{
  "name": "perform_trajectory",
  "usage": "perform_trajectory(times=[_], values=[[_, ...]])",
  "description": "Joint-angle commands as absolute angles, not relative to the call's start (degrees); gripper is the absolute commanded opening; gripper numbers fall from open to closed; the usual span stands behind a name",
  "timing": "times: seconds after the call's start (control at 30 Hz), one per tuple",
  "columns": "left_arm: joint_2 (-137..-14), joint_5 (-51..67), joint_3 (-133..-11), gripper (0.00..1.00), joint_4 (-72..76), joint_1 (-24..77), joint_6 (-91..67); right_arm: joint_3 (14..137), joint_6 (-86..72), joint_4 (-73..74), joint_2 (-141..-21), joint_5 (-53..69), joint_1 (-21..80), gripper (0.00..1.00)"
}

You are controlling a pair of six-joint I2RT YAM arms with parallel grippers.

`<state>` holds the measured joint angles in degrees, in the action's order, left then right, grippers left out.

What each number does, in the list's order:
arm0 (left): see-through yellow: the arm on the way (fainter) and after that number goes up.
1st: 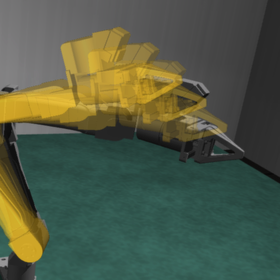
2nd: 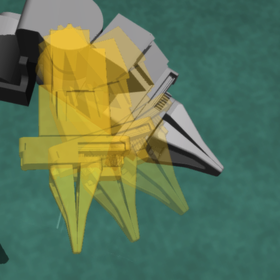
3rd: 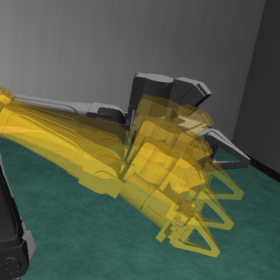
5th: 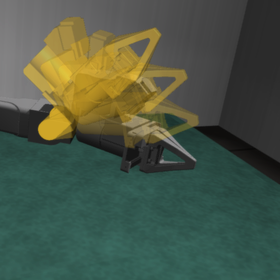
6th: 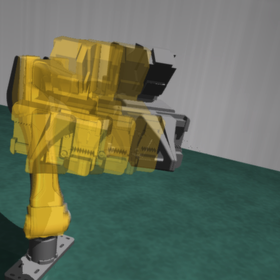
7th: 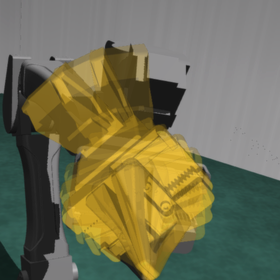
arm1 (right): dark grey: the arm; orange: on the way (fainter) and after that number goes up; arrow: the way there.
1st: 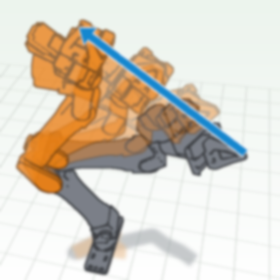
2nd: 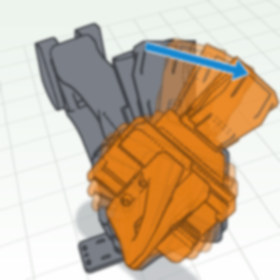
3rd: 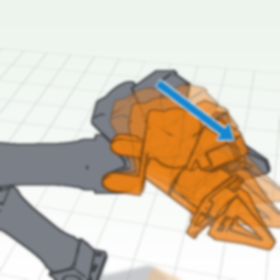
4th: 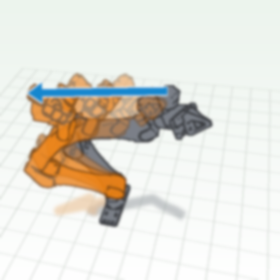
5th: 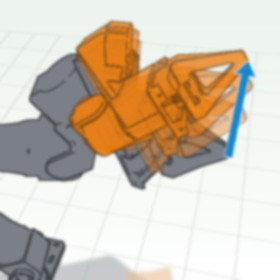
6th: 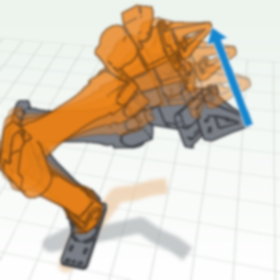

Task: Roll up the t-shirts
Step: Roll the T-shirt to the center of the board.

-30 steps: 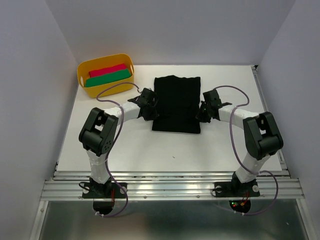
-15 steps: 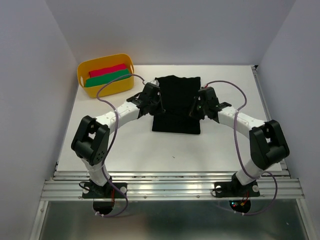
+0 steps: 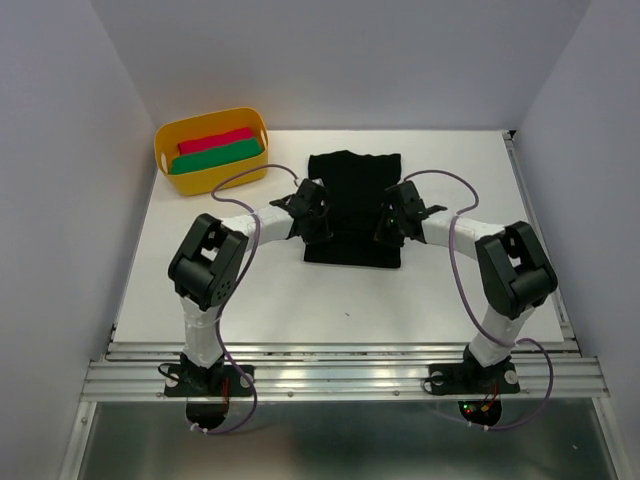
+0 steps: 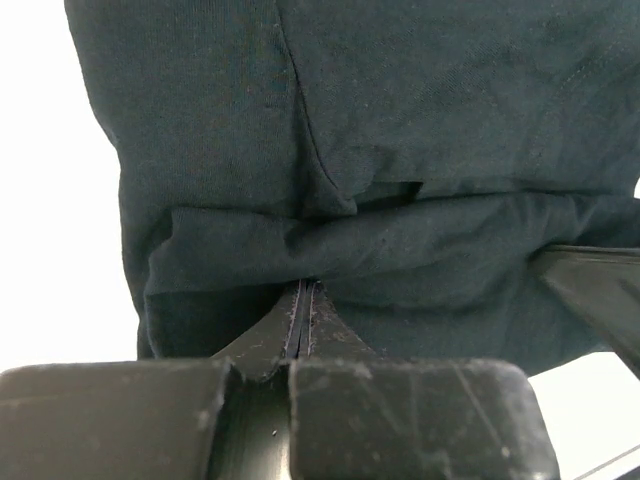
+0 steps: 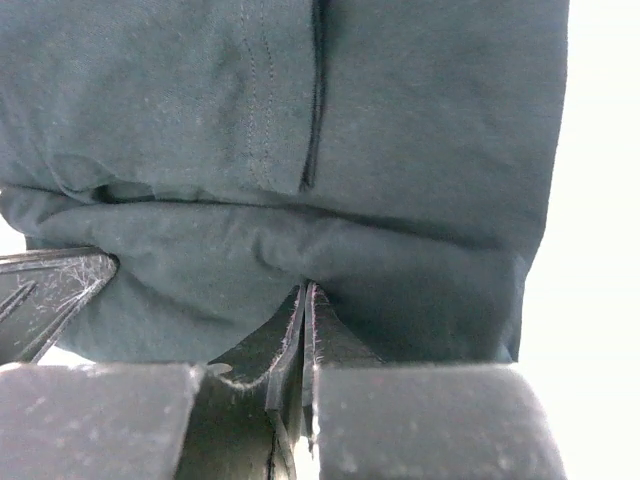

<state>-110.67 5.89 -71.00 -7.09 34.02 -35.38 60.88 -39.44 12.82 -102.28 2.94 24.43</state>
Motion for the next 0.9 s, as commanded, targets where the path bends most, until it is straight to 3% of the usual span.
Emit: perform_trajectory(times=[0.0, 0.07, 0.17, 0.33, 0.43, 0.47, 0.5, 0.53, 0.67, 0.87], values=[[-104.78, 2.64, -72.77, 0.00, -9.66, 33.84, -31.73, 62.40, -37.80, 15.64, -92.93, -3.16, 24.35, 0.05], [-102.23, 0.63, -73.39, 0.00, -11.76, 33.93, -30.94, 61.53, -37.36, 16.61, -89.58, -4.56, 23.65, 0.08], [-96.61, -2.89, -72.34, 0.00, -13.44, 33.75, -30.15, 58.81, -37.27, 18.10, -83.77, -4.48, 22.33, 0.23], [-88.95, -2.99, -66.54, 0.00, -13.80, 33.31, -31.72, 51.53, -39.28, 19.42, -77.18, -0.53, 20.21, 0.32], [-85.71, -0.97, -60.57, 0.09, -12.31, 33.31, -33.48, 48.09, -42.00, 19.34, -74.10, 2.72, 20.21, 0.46], [-84.13, -0.27, -57.25, 0.18, -10.65, 33.22, -34.88, 46.16, -43.40, 19.34, -73.13, 3.07, 20.21, 0.50], [-83.50, -0.26, -55.74, 0.25, -9.85, 33.14, -35.68, 45.19, -44.11, 19.25, -72.86, 2.82, 20.21, 0.52], [-83.06, 2.52, -54.24, 0.40, -8.97, 33.13, -36.81, 43.44, -44.73, 18.81, -72.51, 2.55, 20.21, 0.52], [-83.14, 4.30, -49.14, 0.60, -4.76, 32.78, -38.67, 40.35, -46.05, 16.01, -72.68, 3.69, 20.21, 0.55], [-84.64, 4.39, -45.00, 0.61, -0.54, 32.35, -39.99, 38.85, -45.79, 12.75, -76.02, 3.61, 19.69, 0.54]])
